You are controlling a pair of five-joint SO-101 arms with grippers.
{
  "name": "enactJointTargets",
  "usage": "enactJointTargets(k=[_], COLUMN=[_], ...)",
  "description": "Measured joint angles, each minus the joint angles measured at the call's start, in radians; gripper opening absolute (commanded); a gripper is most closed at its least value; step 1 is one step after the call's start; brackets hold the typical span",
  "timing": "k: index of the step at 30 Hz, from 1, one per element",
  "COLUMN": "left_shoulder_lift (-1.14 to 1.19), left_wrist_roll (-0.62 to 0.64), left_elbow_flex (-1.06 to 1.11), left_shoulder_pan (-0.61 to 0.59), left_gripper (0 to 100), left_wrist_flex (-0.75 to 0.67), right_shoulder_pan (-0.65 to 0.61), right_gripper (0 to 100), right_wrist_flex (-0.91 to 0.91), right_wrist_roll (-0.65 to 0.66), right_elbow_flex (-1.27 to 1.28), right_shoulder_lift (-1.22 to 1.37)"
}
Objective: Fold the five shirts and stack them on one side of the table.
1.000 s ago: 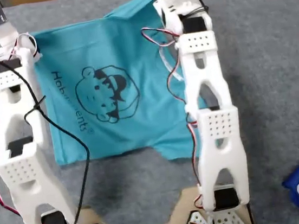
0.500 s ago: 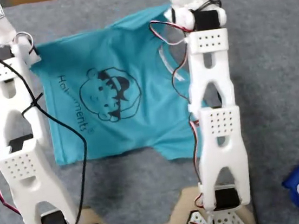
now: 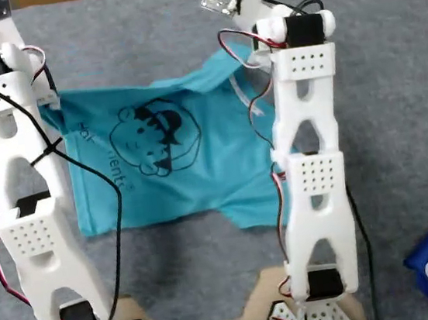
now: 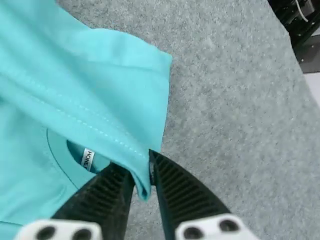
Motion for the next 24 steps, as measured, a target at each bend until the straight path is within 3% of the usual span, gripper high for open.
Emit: enactJointTargets(k=[14,24], left_shoulder_lift=[-0.097,-0.334], left_wrist_roll=[0.0,0.0], left_elbow_flex=[0.334,0.601], left_shoulder_pan=[0.011,0.031], left_gripper=[2,2], left_wrist_flex=[0.005,-0.031], right_shoulder_pan=[0.002,0.002], right_gripper=[0.5,0.5], right_wrist_flex=[0.002,0.002], right_wrist_roll=[-0.061,-0.212], right_elbow_flex=[0.037,0.615], right_shoulder_lift=[-0.021,-0.433])
